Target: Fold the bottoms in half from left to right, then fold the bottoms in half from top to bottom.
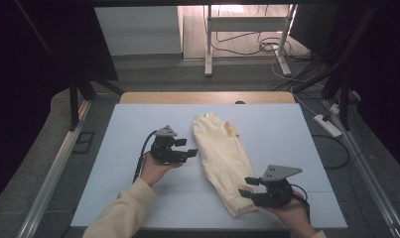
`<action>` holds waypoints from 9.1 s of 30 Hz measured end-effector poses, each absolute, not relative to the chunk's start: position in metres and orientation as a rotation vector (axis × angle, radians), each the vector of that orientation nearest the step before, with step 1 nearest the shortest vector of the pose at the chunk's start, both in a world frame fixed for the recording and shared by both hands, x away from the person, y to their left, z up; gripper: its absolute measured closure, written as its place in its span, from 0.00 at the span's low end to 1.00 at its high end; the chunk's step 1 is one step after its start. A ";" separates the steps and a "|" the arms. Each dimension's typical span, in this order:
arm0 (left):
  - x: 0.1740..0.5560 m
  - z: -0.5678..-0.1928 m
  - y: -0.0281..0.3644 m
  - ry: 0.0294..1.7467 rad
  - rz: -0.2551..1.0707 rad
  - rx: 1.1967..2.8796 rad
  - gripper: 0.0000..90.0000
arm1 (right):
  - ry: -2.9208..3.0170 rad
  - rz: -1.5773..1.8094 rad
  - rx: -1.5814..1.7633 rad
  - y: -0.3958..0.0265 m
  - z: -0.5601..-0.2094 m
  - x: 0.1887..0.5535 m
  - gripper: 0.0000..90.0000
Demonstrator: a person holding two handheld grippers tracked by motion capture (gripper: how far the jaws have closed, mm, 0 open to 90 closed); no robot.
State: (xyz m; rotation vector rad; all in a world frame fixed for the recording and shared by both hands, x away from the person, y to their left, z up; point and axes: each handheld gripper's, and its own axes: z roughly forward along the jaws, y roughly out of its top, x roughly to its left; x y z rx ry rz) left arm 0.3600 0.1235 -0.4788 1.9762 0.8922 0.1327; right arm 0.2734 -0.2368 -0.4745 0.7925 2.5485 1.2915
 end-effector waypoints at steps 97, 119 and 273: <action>0.358 -0.485 0.123 0.867 0.166 2.014 0.34 | 2.768 1.052 1.124 -0.258 -0.511 0.287 0.61; 0.359 -0.486 0.123 0.864 0.165 2.021 0.34 | 2.837 1.068 0.971 -0.231 -0.510 0.273 0.80; 0.423 -0.492 0.105 1.006 0.150 2.001 0.29 | 2.354 1.322 1.136 -0.214 -0.482 0.438 0.40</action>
